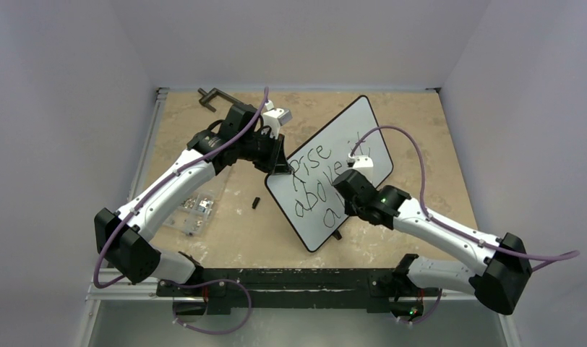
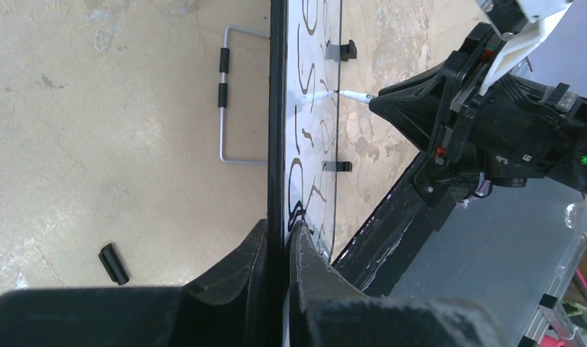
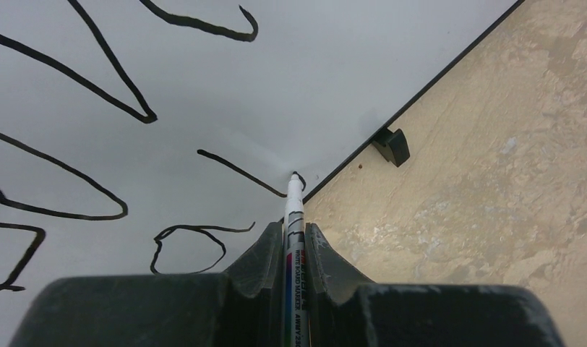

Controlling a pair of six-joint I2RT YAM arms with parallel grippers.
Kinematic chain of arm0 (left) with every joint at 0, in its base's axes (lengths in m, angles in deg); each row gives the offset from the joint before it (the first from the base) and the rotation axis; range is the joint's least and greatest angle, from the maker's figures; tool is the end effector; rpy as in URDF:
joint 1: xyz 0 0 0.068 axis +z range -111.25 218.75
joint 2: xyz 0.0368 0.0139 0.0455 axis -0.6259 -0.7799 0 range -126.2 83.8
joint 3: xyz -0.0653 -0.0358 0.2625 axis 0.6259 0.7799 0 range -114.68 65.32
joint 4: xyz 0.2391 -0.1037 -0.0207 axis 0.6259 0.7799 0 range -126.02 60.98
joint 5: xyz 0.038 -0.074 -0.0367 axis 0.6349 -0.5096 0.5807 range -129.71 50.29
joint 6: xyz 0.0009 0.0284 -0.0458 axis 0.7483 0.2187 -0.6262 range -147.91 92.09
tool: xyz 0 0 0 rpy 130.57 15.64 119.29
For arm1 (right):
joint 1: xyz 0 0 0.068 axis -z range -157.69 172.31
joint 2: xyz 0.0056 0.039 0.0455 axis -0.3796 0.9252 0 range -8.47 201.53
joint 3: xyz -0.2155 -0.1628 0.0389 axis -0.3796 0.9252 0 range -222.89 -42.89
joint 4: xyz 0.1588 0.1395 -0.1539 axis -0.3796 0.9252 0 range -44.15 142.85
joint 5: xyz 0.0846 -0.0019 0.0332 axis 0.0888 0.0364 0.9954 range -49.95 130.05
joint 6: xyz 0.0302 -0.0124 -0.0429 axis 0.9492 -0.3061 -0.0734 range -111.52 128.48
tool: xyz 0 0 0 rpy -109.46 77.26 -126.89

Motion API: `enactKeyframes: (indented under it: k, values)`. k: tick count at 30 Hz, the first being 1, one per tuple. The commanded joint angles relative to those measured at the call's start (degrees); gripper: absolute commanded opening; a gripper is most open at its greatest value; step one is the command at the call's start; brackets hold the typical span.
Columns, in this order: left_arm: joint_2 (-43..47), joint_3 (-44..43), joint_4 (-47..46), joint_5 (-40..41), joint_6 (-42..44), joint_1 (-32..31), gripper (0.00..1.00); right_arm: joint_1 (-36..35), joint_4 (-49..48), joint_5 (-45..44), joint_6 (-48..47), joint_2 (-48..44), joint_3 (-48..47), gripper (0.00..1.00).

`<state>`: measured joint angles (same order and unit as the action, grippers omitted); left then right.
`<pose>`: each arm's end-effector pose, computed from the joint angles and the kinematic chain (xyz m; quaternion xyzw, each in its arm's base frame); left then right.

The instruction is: Write a sentence on the whiteboard

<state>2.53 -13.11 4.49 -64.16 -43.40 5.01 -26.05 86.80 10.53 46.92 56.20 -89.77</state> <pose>0.2454 -0.1817 0.3493 0.2251 0.8728 -0.3379 0.2708 0.1547 0.1476 0.2447 -0.0121 0.9337 0.0008 0.3579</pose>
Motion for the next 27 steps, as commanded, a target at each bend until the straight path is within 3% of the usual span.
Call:
enactKeyframes:
  k: [1, 12, 27]
  values:
    - [-0.2, -0.8, 1.7, 9.1, 4.1, 0.8, 0.00, 0.0, -2.6, -1.7, 1.0, -2.3, -4.1, 0.00]
    - [0.0, -0.7, 1.8, 9.1, 4.1, 0.8, 0.00, 0.2, 0.4, -4.6, -0.8, -4.6, -9.5, 0.00]
    - [0.0, -0.7, 1.7, 9.3, 4.1, 0.8, 0.00, 4.1, -5.4, -0.5, -3.9, -1.6, -8.3, 0.00]
